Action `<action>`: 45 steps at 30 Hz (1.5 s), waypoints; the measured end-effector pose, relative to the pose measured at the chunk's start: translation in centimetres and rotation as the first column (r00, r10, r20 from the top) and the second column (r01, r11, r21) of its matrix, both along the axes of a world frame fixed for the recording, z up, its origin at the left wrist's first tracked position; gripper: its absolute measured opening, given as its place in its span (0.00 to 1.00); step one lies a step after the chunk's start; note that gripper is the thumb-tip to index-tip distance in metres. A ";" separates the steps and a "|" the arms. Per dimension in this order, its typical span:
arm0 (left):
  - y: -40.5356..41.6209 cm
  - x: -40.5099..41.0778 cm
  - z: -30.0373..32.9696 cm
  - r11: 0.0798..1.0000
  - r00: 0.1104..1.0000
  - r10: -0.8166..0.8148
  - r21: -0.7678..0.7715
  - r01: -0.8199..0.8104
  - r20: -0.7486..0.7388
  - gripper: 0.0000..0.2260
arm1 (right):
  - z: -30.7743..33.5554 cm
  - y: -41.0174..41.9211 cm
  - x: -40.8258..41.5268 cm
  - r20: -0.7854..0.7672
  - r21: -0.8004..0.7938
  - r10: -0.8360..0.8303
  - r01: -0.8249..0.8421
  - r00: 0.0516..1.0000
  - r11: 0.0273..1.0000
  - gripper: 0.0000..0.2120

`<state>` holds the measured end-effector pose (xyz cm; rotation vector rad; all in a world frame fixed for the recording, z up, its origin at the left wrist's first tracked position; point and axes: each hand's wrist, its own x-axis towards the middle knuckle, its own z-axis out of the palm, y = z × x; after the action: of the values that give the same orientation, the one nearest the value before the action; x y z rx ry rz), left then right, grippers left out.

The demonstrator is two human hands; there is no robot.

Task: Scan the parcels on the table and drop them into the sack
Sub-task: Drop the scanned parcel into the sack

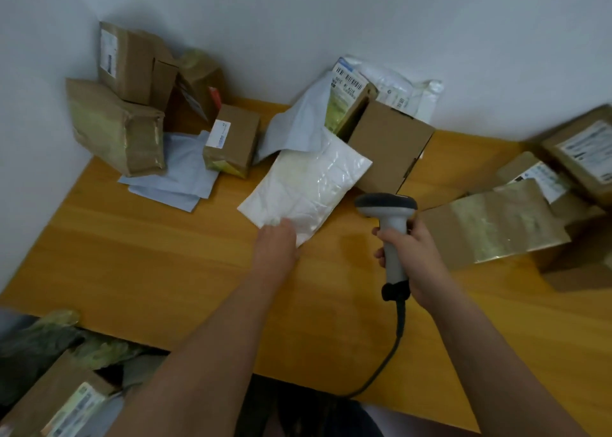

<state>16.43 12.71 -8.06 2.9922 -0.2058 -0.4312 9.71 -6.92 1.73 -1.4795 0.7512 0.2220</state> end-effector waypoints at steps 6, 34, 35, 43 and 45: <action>3.5 -6.1 -0.7 0.982 0.991 0.081 -0.162 -0.097 -0.102 0.15 | 0.9 0.9 -2.1 0.019 0.028 -0.071 0.070 0.997 0.997 0.16; 4.3 -17.8 4.3 -0.105 0.308 0.411 -0.380 -0.919 -0.858 0.13 | 6.3 -0.9 -10.7 0.072 -0.012 0.293 -0.293 0.953 0.956 0.13; 3.9 -17.6 4.1 0.017 0.356 0.439 -0.388 -0.921 -0.825 0.15 | 6.4 -1.5 -10.7 0.070 -0.021 0.321 -0.320 0.945 0.947 0.13; 5.0 -13.0 6.4 0.817 0.835 0.447 -0.234 -0.527 -0.320 0.11 | 6.3 -4.6 -9.8 0.046 -0.053 0.333 -0.331 0.942 0.942 0.11; 4.6 -12.2 6.3 0.724 0.830 0.512 -0.408 -0.556 -0.222 0.20 | 6.2 -4.7 -9.6 0.045 -0.050 0.329 -0.326 0.943 0.944 0.11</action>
<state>4.27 17.26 -1.79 2.3937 0.4990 -0.3818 0.15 -11.66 7.96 -1.6404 0.4649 0.4197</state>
